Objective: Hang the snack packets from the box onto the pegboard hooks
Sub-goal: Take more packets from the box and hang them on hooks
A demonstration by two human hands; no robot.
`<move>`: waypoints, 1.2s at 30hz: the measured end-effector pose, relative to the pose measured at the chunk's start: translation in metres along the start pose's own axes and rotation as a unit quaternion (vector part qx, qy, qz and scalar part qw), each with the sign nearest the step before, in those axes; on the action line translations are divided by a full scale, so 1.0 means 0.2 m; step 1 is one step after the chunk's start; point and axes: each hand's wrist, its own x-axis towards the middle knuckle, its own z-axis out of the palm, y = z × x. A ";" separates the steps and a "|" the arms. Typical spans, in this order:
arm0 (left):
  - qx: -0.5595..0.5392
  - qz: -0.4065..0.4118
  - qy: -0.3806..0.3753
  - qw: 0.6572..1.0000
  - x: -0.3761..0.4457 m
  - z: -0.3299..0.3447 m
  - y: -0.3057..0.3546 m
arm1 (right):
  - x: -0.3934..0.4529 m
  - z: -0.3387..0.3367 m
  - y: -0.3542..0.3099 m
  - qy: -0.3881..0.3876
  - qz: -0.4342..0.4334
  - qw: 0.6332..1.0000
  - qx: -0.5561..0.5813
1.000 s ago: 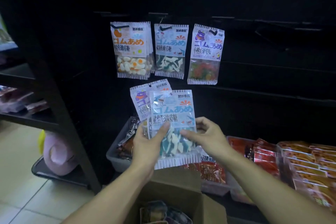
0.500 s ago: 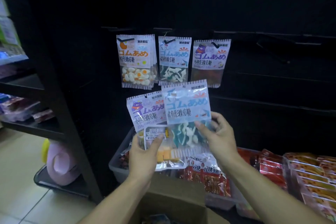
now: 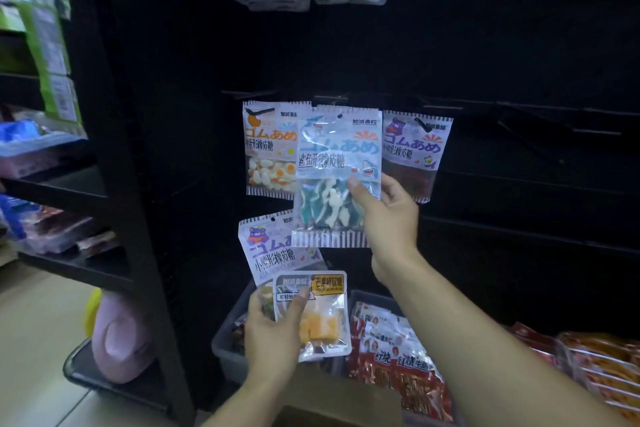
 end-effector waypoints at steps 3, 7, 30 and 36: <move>-0.003 -0.008 0.000 1.000 0.00 -0.02 0.00 | -0.01 0.00 0.01 -0.011 0.002 1.000 -0.011; -0.008 -0.011 -0.008 1.000 -0.01 -0.02 0.01 | 0.01 0.02 0.02 0.001 0.019 1.000 -0.011; -0.050 0.009 -0.031 0.998 0.00 -0.05 0.06 | 0.32 -0.06 0.28 0.045 0.153 0.981 -0.109; -0.030 -0.003 -0.078 0.997 -0.03 -0.03 0.06 | -0.09 -0.27 0.46 -0.139 0.235 0.951 -0.143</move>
